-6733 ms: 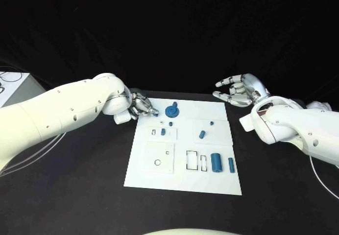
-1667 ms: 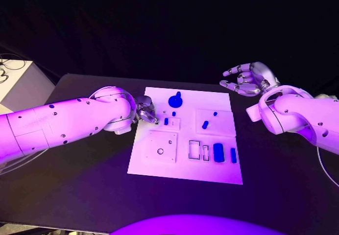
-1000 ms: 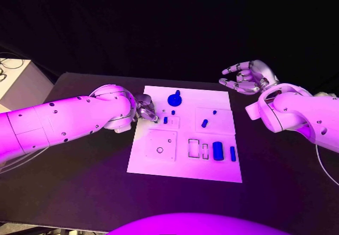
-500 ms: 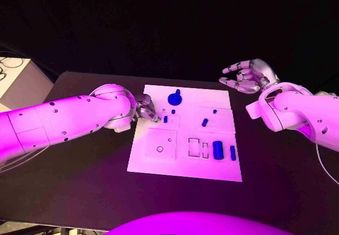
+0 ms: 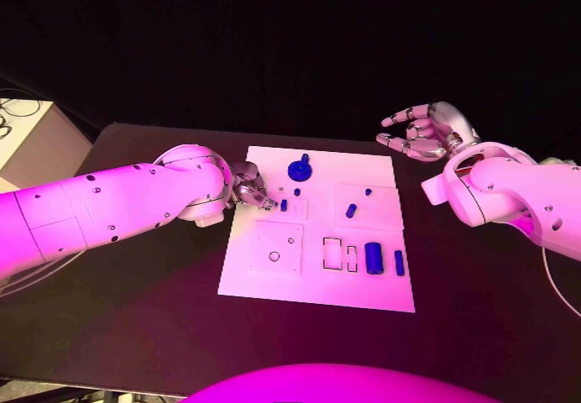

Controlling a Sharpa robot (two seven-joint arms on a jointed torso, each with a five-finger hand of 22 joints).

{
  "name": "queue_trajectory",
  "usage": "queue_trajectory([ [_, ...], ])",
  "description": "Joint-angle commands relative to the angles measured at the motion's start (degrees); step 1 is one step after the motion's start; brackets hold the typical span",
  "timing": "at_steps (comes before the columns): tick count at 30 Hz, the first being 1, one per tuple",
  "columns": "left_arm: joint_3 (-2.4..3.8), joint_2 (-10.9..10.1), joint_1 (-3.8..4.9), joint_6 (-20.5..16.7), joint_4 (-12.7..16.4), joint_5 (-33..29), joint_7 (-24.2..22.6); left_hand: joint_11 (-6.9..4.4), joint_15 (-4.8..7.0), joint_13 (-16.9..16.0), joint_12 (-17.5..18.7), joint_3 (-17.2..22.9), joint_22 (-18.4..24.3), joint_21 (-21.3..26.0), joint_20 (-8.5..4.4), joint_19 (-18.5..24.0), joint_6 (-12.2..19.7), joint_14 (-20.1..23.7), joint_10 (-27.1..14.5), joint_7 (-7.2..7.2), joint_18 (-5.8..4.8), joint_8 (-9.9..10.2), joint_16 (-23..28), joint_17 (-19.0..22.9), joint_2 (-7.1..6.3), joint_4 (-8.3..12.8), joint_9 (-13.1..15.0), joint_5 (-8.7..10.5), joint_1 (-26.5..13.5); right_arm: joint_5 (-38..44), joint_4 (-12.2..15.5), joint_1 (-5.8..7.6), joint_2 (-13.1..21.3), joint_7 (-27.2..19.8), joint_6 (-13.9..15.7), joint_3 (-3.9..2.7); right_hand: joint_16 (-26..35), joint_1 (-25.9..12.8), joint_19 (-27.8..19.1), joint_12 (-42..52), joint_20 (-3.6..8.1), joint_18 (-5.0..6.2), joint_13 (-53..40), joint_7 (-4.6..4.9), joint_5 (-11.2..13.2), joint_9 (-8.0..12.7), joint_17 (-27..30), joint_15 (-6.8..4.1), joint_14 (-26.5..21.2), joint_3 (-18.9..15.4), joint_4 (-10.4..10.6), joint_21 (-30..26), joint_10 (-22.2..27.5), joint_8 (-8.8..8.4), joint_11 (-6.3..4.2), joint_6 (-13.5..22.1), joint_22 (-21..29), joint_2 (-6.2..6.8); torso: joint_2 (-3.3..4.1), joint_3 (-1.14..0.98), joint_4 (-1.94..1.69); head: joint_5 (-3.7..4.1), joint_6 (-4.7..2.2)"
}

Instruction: Assemble the parts on the task board

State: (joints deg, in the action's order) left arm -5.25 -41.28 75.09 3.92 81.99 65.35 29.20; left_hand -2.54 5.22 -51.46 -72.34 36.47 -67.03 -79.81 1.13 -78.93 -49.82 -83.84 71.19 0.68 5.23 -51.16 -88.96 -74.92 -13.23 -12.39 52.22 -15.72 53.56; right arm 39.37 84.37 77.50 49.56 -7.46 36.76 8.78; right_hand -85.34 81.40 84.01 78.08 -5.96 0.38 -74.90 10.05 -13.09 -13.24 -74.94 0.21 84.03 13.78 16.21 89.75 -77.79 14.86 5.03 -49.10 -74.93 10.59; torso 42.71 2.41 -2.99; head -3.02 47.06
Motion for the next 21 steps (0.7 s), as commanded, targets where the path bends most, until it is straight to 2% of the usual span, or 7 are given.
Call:
queue_trajectory([
  [1, -0.24, 0.1, -0.33, 1.6, -0.4, -0.2, 0.3, 0.0, 0.33, 0.0, 0.2, -0.6, 0.0, 0.3, -0.25, -0.1, -0.1, -5.7, -0.1, 0.42, -0.6, 0.2, -0.2, -13.7, 0.35, -0.2, -0.1, 0.13, -0.3, 0.3, 0.1, -0.01, 0.1, -0.4, -0.2, -0.02, 0.3, -0.6, 6.0, -0.2, -0.15, -0.38, -3.0, -0.14, 0.0, 0.1, -9.6, 0.34, 3.2, 0.4, 0.0, 0.3, 0.4, 0.28, 0.0, 0.4, -15.1, -0.04, 0.02, 0.02, 0.02, -0.01, -0.07],
  [7, -0.23, 0.0, -0.33, 1.6, -0.6, 0.0, 0.3, 0.01, 0.33, -0.2, 0.1, -1.6, 0.0, 0.3, -0.24, -0.1, -0.1, -5.7, -0.1, 0.43, -0.6, 0.2, -0.2, -13.7, 0.36, -0.7, -0.1, 0.13, -0.2, 0.3, 0.1, -0.01, 0.1, -0.4, -0.2, -0.02, 0.3, -0.6, 6.0, -0.2, -0.15, -0.38, -3.0, -0.14, 0.0, 0.1, -9.6, 0.34, 3.2, 0.4, 0.0, 0.3, 0.4, 0.28, 0.0, 0.4, -15.1, -0.04, 0.02, 0.0, 0.06, -0.02, -0.12],
  [21, -0.12, -0.5, -0.35, 1.3, -0.1, 0.0, 0.2, 0.04, 0.3, -0.4, 0.0, -7.2, 0.0, 0.5, -0.22, -0.1, -0.2, -5.7, 0.0, 0.46, -0.59, 0.2, -0.2, -13.7, 0.18, -4.1, -0.1, 0.18, -0.1, 0.3, 0.0, -0.04, 0.1, -0.4, -0.2, -0.02, 0.3, -0.6, 6.0, -0.2, -0.15, -0.38, -3.0, -0.14, 0.0, 0.1, -9.6, 0.34, 3.2, 0.4, 0.0, 0.3, 0.4, 0.28, 0.0, 0.4, -15.1, -0.04, -0.04, 0.03, 0.01, 0.14, -0.21],
])
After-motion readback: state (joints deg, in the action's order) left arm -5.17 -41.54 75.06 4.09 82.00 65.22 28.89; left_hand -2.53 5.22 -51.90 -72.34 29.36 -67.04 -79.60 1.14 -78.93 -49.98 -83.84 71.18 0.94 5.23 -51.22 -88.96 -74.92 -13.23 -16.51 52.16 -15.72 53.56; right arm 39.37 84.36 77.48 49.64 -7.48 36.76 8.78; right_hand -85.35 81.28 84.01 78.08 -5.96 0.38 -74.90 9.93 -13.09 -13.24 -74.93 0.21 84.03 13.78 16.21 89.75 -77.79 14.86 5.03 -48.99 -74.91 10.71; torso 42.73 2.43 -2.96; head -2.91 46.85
